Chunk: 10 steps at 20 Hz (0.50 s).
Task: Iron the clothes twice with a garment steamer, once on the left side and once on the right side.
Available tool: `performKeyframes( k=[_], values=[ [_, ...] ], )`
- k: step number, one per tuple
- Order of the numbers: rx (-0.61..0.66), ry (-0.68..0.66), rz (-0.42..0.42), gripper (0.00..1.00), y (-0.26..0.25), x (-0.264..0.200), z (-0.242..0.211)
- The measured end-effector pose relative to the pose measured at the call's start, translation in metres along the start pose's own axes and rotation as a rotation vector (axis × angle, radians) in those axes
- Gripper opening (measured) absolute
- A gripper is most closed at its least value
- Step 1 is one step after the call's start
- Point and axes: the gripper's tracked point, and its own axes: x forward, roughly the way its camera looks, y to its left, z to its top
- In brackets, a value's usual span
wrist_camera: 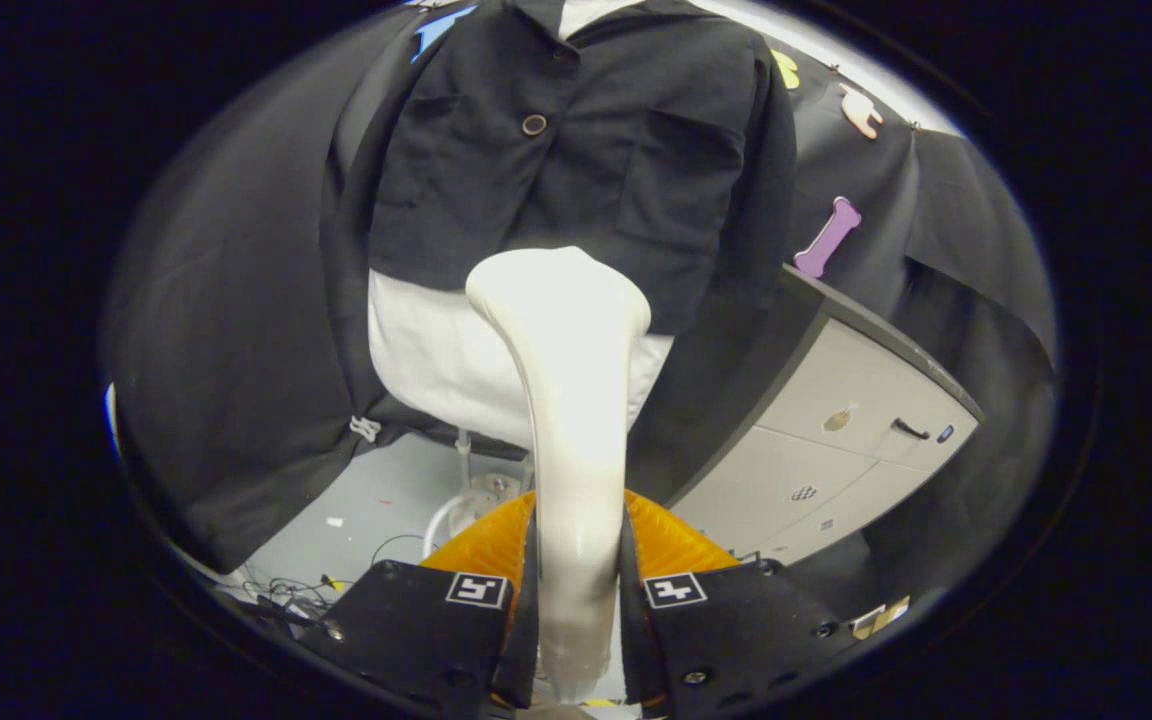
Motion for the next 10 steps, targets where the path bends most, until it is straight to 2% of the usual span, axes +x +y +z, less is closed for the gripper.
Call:
performKeyframes(
  k=[4, 10],
  values=[
    [0.004, -0.083, 0.02, 0.36, -0.001, -0.014, 0.024],
    [0.053, -0.304, 0.145, 0.36, 0.013, -0.069, 0.125]
  ],
)
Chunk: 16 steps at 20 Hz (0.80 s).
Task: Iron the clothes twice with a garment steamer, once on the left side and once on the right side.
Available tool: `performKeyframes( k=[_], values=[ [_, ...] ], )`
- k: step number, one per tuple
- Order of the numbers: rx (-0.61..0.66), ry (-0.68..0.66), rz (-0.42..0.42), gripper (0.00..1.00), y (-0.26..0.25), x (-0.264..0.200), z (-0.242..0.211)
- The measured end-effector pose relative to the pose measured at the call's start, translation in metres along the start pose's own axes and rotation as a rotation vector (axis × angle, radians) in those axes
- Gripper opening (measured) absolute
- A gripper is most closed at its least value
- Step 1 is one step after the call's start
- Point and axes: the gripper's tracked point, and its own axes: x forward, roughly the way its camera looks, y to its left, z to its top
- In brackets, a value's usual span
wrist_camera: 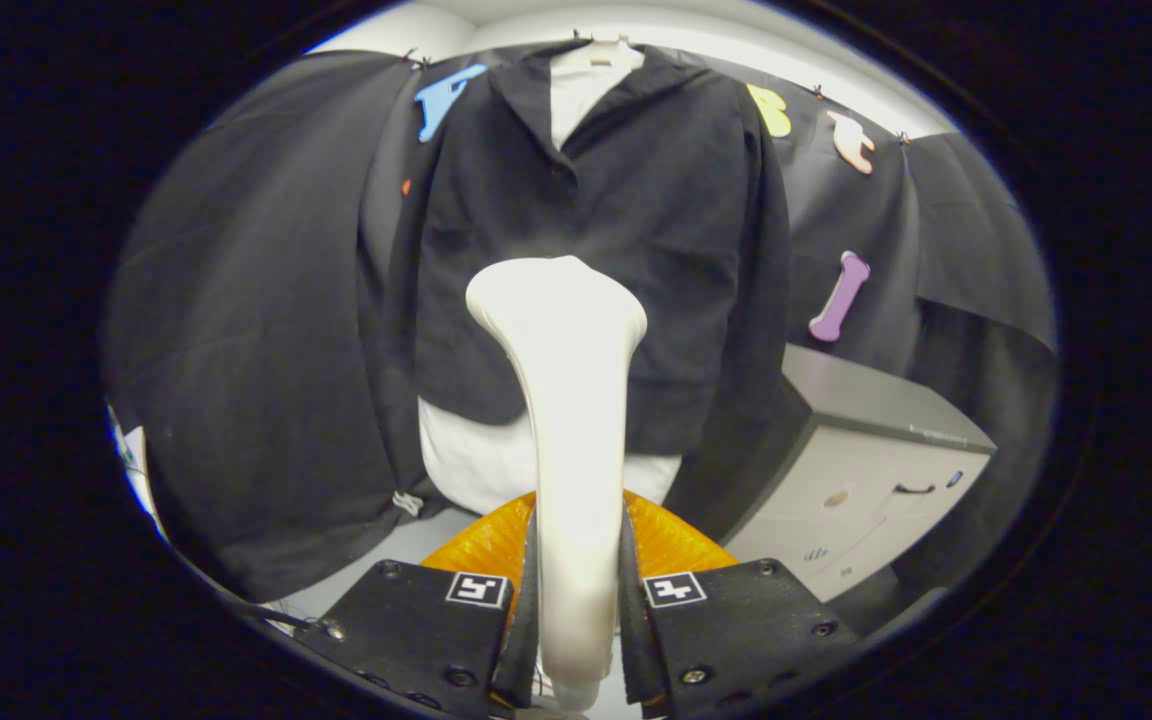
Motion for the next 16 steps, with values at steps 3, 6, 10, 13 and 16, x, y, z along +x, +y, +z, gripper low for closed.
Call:
performKeyframes(
  k=[3, 6, 10, 13, 16],
  values=[
    [-0.003, -0.151, 0.041, 0.36, 0.011, -0.011, 0.067],
    [-0.007, -0.305, 0.067, 0.36, 0.021, -0.019, 0.13],
    [-0.004, -0.425, 0.08, 0.36, 0.027, -0.015, 0.177],
    [0.013, -0.462, 0.096, 0.36, 0.03, -0.008, 0.202],
    [0.034, -0.522, 0.113, 0.36, 0.036, -0.005, 0.239]
  ],
)
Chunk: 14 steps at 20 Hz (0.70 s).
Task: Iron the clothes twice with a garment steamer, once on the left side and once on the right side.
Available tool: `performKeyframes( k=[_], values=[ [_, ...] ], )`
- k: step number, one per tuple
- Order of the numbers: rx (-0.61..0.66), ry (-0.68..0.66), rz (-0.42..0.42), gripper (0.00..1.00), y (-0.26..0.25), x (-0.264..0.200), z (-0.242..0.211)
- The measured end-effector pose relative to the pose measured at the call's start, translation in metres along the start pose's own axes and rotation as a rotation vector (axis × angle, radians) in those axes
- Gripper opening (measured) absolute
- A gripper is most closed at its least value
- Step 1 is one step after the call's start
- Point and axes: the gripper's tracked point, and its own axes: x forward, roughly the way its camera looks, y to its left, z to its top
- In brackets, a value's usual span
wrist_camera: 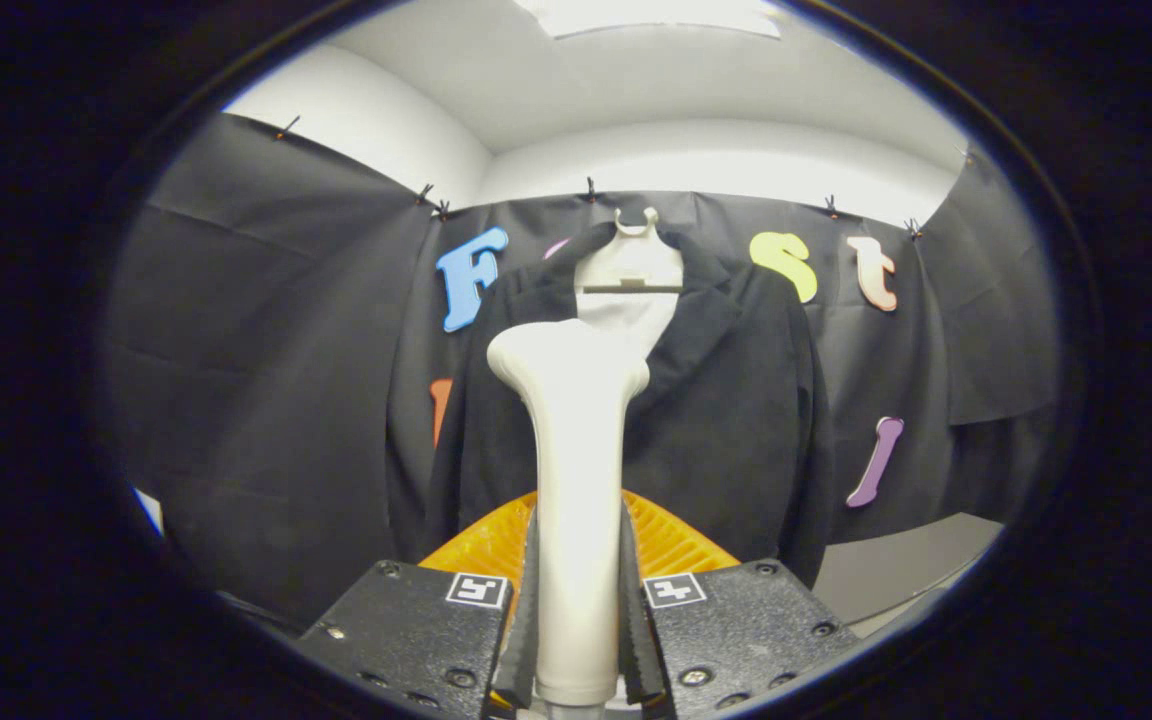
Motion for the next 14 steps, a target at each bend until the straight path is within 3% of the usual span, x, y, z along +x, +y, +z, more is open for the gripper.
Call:
performKeyframes(
  k=[7, 11, 14],
  values=[
    [-0.027, -0.212, 0.002, 0.36, 0.017, 0.049, 0.098],
    [-0.052, -0.255, 0.013, 0.37, 0.042, 0.076, 0.125],
    [-0.084, -0.237, 0.021, 0.37, 0.055, 0.095, 0.12]
  ],
)
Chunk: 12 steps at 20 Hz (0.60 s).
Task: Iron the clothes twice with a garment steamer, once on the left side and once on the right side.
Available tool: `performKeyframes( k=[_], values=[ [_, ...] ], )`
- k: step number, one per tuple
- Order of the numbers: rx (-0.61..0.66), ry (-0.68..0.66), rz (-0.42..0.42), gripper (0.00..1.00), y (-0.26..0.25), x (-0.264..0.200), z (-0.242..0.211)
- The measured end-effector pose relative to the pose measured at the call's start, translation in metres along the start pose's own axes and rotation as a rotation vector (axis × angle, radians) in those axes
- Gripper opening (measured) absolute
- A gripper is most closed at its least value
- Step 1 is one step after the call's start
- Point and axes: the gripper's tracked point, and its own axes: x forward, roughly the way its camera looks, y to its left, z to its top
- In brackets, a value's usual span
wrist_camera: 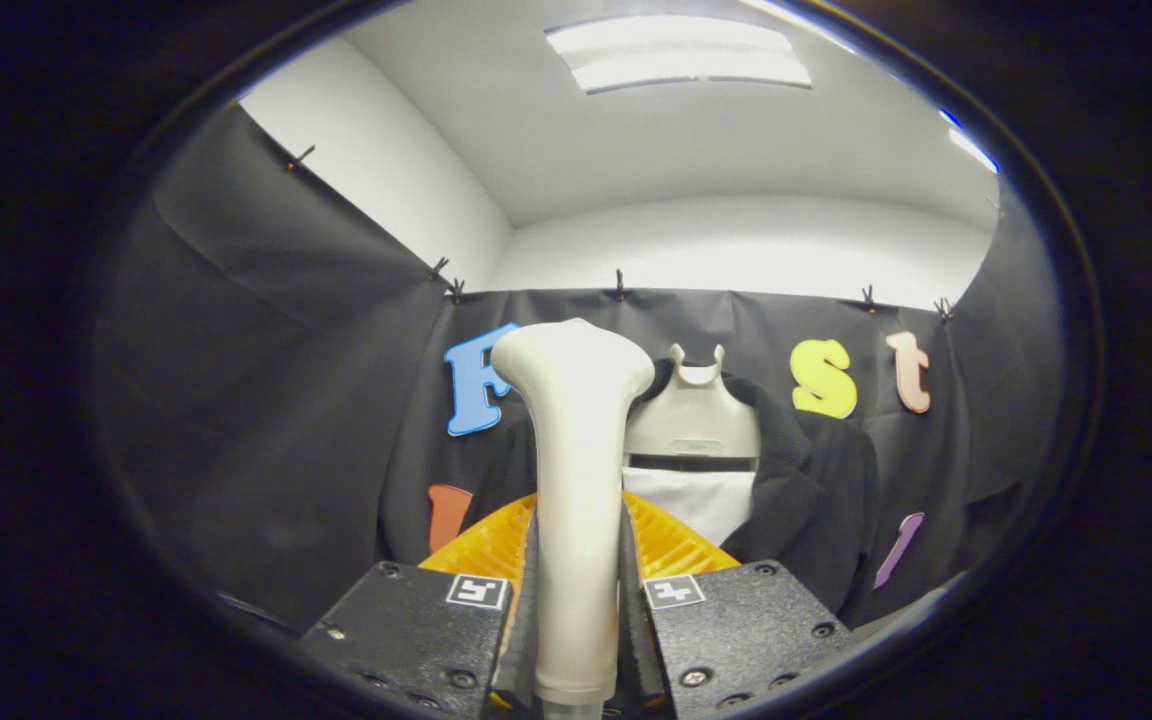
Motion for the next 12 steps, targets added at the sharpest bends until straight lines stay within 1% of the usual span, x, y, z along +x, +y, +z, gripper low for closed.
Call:
performKeyframes(
  k=[5, 8, 12],
  values=[
    [-0.006, 0.06, 0.012, 0.36, 0.005, 0.002, -0.032],
    [-0.044, 0.079, 0.012, 0.36, 0.003, -0.005, -0.049],
    [-0.041, 0.134, 0.004, 0.36, -0.002, -0.019, -0.075]
  ],
)
